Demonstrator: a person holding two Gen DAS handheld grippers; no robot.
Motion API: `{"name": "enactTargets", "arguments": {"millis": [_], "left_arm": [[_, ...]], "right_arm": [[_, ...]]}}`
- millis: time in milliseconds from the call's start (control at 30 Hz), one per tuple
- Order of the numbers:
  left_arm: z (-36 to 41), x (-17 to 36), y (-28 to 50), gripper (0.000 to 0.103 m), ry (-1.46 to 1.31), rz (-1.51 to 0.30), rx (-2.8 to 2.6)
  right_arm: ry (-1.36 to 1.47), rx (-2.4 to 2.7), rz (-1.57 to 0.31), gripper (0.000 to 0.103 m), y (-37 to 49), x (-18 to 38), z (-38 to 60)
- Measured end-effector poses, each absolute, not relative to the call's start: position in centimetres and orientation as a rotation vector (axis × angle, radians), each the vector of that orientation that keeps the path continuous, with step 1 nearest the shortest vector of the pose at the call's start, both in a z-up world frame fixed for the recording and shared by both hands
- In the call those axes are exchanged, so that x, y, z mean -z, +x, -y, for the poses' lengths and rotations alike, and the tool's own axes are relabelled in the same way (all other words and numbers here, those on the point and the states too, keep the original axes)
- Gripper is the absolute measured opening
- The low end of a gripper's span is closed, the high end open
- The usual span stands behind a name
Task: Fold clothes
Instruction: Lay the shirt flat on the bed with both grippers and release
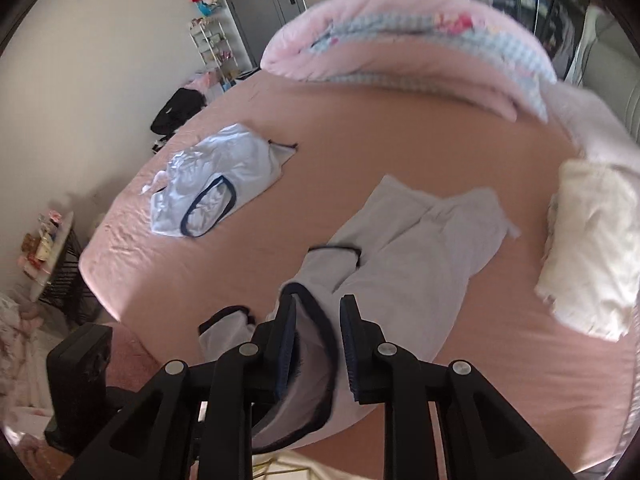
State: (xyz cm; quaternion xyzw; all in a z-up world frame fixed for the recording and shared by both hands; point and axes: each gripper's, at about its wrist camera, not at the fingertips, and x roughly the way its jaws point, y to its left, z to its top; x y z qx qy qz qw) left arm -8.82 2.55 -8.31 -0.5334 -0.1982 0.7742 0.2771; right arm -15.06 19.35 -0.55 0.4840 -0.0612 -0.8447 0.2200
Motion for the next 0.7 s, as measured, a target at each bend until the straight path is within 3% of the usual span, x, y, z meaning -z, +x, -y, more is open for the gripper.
{"name": "enactTargets", "arguments": {"millis": [33, 67, 267, 500, 700], "left_arm": [[-2.2, 8.0, -8.8, 0.048, -1.411, 0.522, -2.099], [-1.9, 7.5, -8.9, 0.052, -1.389, 0.509, -2.119], [-3.2, 6.0, -10.9, 0.052, -1.318, 0.195, -2.296], [-9.4, 8.2, -16.5, 0.052, -1.372, -0.176, -2.31], [-12.0, 11.4, -18.8, 0.051, -1.482, -0.423, -2.254]], "right_arm": [[1.37, 2.314, 0.193, 0.033, -15.1, 1.5, -19.8], [1.373, 2.336, 0.187, 0.035, -14.7, 1.6, -20.3], [1.367, 2.453, 0.268, 0.036, -11.4, 2.9, -23.2], [1.73, 2.293, 0.339, 0.036, -8.5, 13.2, -21.5], [1.826, 2.199, 0.425, 0.036, -7.1, 16.5, -20.8]]}}
